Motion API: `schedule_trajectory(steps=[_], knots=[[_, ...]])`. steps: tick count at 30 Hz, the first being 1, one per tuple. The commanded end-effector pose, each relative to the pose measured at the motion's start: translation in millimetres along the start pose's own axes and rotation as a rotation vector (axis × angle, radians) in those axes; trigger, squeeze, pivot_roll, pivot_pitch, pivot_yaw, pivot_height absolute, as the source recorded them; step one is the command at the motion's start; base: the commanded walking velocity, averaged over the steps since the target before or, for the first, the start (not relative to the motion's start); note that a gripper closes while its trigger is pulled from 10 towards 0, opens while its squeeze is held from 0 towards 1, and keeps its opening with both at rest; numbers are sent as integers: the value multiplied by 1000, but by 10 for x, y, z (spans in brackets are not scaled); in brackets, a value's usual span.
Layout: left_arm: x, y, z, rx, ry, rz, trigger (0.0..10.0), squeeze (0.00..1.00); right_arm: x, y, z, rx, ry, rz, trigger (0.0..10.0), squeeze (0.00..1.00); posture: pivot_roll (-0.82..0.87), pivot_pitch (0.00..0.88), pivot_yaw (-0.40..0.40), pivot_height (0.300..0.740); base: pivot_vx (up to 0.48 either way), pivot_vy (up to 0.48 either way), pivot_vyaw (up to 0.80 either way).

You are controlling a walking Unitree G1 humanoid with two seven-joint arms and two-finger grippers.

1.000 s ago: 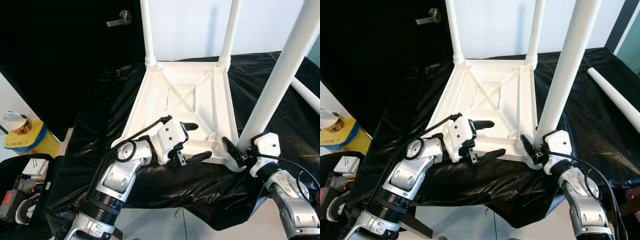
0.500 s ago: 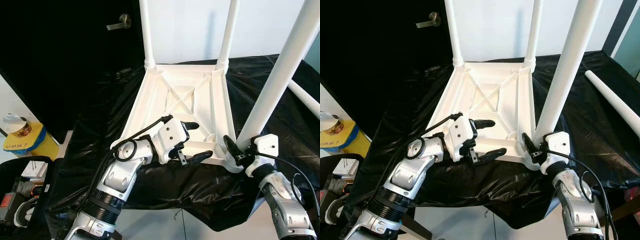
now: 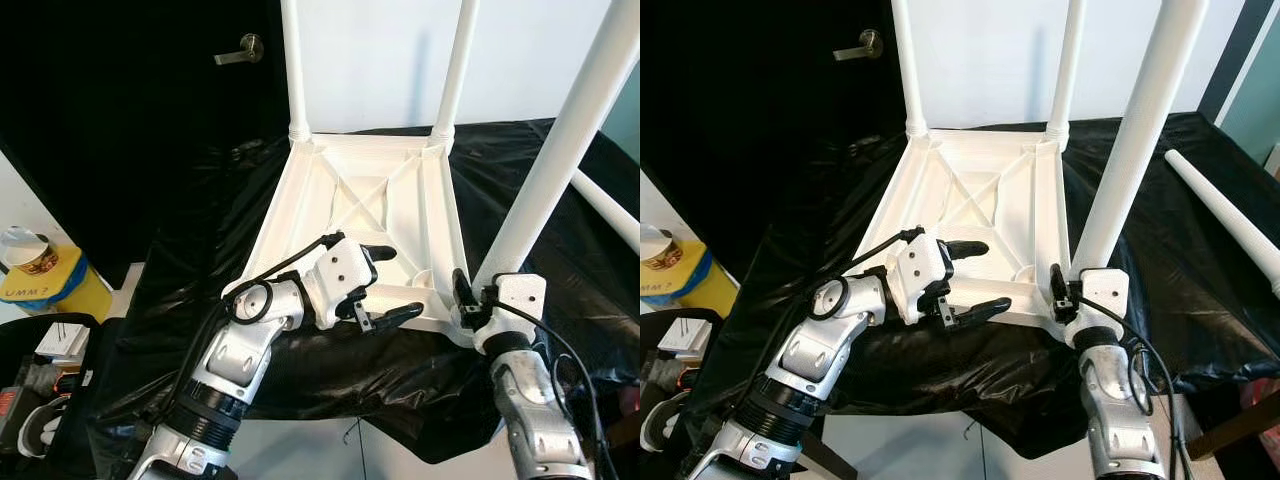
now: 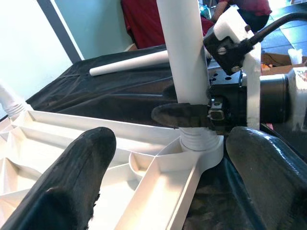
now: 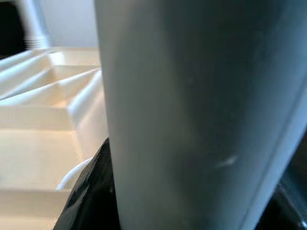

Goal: Building children table

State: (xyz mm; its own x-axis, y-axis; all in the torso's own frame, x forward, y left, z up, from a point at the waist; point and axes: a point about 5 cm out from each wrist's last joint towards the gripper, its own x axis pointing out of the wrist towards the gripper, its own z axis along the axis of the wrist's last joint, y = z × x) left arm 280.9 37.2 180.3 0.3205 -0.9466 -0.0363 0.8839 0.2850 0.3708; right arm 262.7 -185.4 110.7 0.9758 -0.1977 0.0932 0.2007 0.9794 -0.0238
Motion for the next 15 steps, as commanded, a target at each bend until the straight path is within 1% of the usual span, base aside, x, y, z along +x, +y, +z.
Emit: schedule_trajectory(steps=[1,2,3,4,5,6,8,12,15], knots=[[-23,31,-11,6,8,72,10000,0,-38,-54,-180,-7,103,-96,10000,0,-191,0,34,740,0,0,0],[-25,30,-11,7,8,74,10000,0,-45,-15,-188,1,110,-121,10000,0,-190,0,33,740,0,0,0],[-25,30,-11,7,8,74,10000,0,-45,-15,-188,1,110,-121,10000,0,-190,0,33,740,0,0,0],[-27,26,-11,7,8,74,10000,0,-53,43,-183,13,106,-109,10000,0,-191,0,35,740,0,0,0],[-27,26,-11,7,8,74,10000,0,-53,43,-183,13,106,-109,10000,0,-191,0,35,740,0,0,0],[-27,20,-13,7,9,73,10000,0,-55,78,-167,25,94,-92,10000,0,-193,0,36,740,0,0,0],[-28,20,-14,13,11,67,10000,0,-49,93,-133,36,70,-71,10000,0,-194,0,35,740,0,0,0],[-31,23,-14,14,12,66,10000,0,-48,92,-120,33,63,-72,10000,0,-194,0,35,740,0,0,0],[-36,32,-10,15,12,71,10000,0,-57,141,-73,44,35,-52,10000,0,-193,0,35,740,0,0,0]])
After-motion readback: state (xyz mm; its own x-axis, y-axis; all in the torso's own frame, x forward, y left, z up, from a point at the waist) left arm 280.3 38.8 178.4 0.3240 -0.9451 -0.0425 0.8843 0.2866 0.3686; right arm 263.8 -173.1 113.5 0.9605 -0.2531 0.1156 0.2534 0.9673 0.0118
